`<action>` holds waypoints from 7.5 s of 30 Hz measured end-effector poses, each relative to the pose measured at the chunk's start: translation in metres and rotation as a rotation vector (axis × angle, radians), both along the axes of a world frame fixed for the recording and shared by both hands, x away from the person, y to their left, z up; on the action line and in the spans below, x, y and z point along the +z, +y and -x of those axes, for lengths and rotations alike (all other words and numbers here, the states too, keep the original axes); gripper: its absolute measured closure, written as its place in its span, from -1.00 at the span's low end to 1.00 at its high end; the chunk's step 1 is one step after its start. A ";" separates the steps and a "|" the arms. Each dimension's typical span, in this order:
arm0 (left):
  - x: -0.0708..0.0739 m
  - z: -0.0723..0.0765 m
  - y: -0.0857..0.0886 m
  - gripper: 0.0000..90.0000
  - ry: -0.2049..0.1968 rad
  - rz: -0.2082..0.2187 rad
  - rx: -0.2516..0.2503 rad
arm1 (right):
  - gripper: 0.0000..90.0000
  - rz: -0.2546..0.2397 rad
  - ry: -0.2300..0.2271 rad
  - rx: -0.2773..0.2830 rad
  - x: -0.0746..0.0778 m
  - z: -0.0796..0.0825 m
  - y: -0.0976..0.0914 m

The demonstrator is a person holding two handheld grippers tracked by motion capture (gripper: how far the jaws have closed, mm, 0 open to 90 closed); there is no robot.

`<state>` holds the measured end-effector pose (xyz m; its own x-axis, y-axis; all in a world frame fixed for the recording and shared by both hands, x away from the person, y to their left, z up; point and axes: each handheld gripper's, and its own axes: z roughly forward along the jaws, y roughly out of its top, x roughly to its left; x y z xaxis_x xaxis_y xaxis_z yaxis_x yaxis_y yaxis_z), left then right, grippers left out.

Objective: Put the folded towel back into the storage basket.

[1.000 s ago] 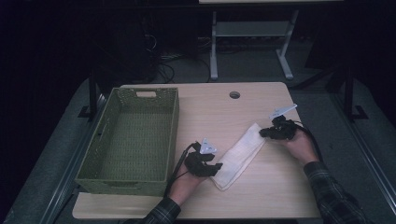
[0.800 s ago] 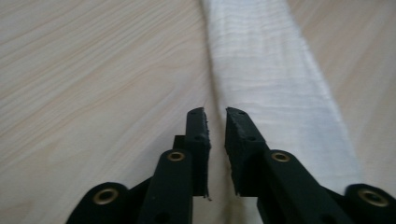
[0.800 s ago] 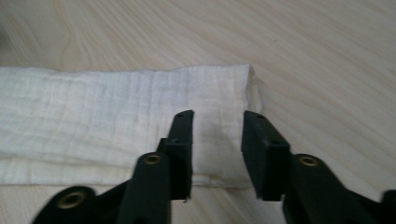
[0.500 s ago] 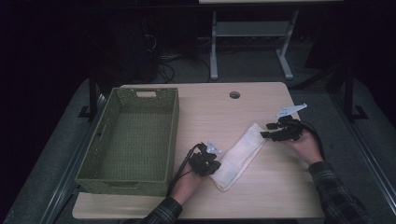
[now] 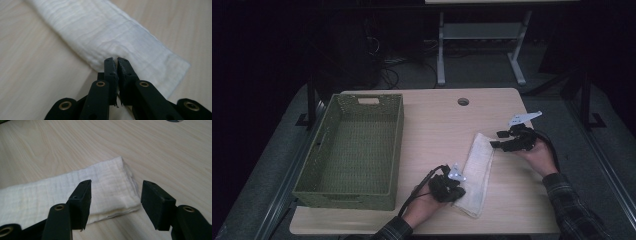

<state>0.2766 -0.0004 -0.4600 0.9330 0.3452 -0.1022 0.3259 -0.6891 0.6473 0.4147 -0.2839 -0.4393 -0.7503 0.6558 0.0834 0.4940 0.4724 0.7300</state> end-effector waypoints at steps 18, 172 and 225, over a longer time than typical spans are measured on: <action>0.005 0.005 -0.046 0.63 -0.022 0.060 -0.157 | -0.15 -0.008 -0.012 0.024 0.000 0.001 0.003; 0.152 -0.033 0.274 0.78 -0.116 0.206 0.052 | 0.74 -0.039 -0.073 0.627 0.105 -0.069 0.329; 0.133 -0.050 0.218 -0.13 -0.107 0.207 0.151 | -0.17 -0.020 -0.135 0.468 0.102 -0.081 0.300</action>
